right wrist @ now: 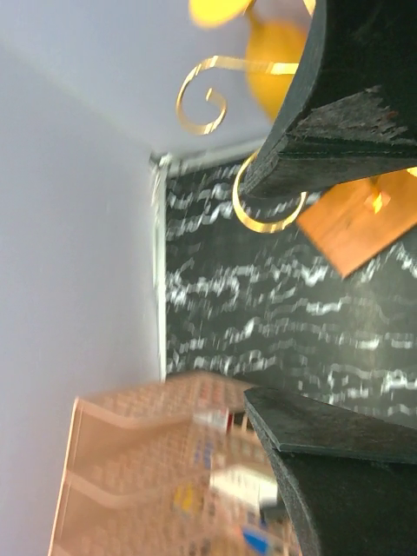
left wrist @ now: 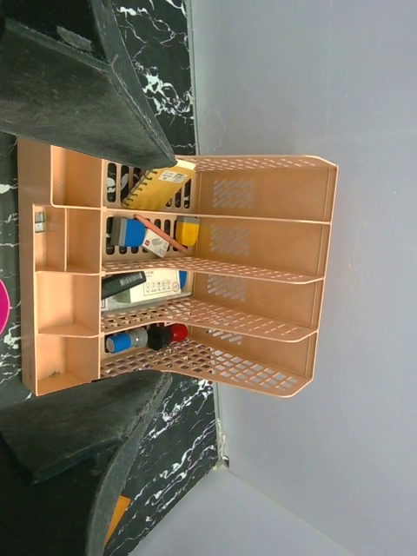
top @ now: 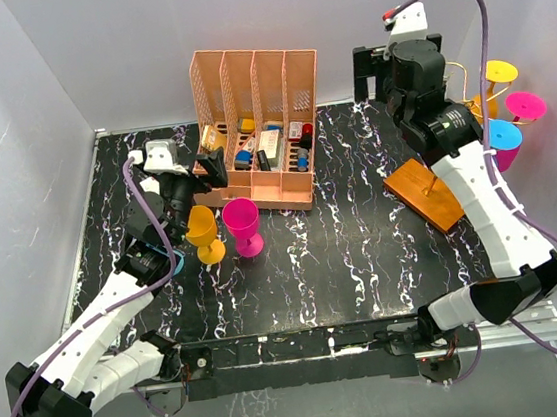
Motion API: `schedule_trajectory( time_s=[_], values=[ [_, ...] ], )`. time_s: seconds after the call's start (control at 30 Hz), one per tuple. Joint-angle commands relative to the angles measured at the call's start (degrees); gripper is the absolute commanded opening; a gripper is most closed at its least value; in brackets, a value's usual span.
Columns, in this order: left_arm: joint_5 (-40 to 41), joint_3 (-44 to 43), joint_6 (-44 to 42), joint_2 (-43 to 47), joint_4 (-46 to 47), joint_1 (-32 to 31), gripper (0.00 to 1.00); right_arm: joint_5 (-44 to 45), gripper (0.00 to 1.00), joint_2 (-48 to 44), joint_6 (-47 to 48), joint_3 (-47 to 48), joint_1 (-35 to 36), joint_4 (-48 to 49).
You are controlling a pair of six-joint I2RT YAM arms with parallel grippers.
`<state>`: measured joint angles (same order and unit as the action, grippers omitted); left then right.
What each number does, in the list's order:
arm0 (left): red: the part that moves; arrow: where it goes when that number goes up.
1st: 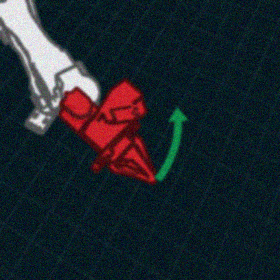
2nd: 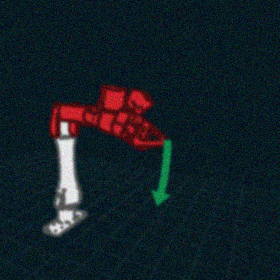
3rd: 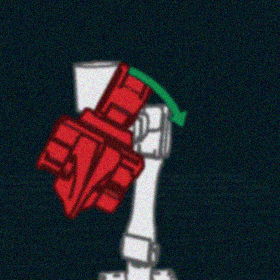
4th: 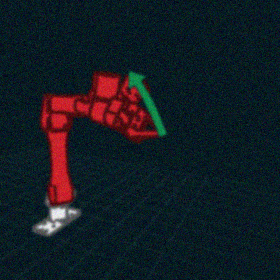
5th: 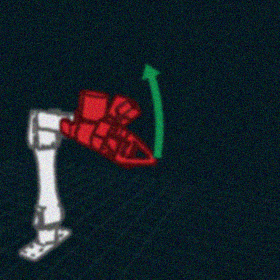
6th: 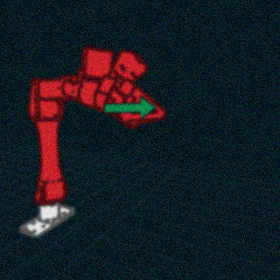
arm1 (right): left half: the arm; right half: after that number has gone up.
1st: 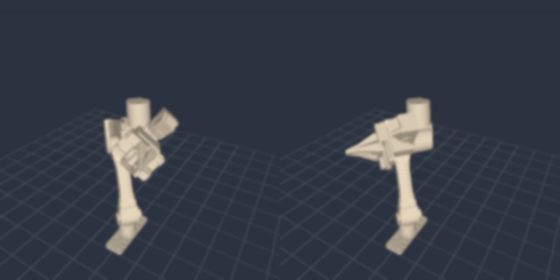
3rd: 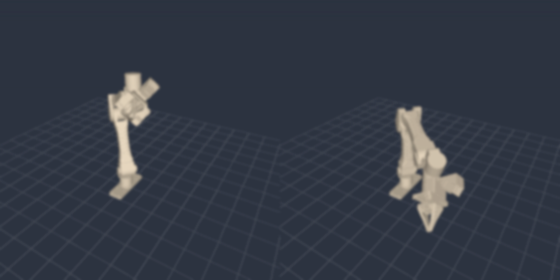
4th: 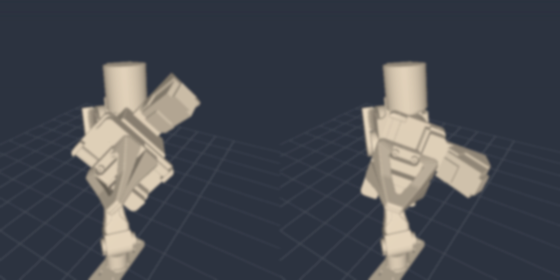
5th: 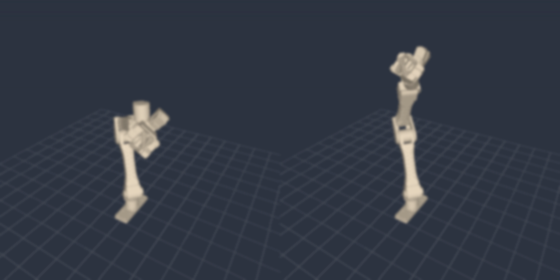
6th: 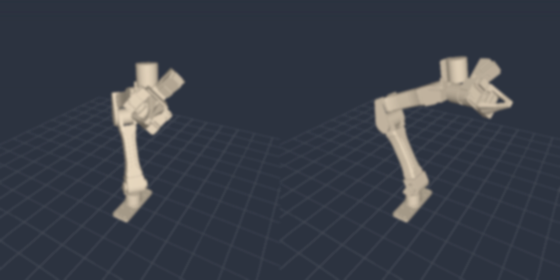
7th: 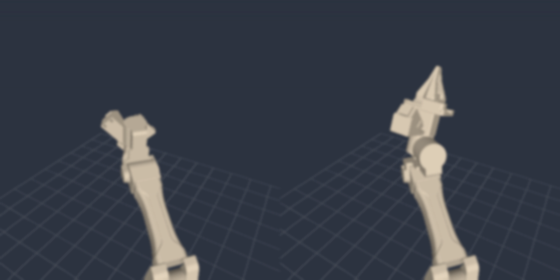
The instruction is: Take the wine glass off the wine glass rack
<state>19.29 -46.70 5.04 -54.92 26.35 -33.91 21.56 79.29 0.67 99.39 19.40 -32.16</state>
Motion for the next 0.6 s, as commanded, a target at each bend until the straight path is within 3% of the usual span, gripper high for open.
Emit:
schedule_trajectory(
  time_s=[0.0, 0.33, 0.57],
  values=[
    [2.2, 1.1, -2.7, 1.6, 3.8, -2.4, 0.97, 18.4, 0.99, -1.2, 7.4, 2.0, 0.1, -1.3],
    [6.5, 2.5, -12.1, 2.3, 6.4, -11.9, 0.97, 33.0, 0.95, -10.4, 15.6, -4.8, 0.0, -7.2],
    [6.8, 2.5, -12.9, 3.2, 6.2, -13.3, 0.97, 37.0, 0.84, -11.6, 9.2, -1.5, -0.8, -17.5]
  ],
)
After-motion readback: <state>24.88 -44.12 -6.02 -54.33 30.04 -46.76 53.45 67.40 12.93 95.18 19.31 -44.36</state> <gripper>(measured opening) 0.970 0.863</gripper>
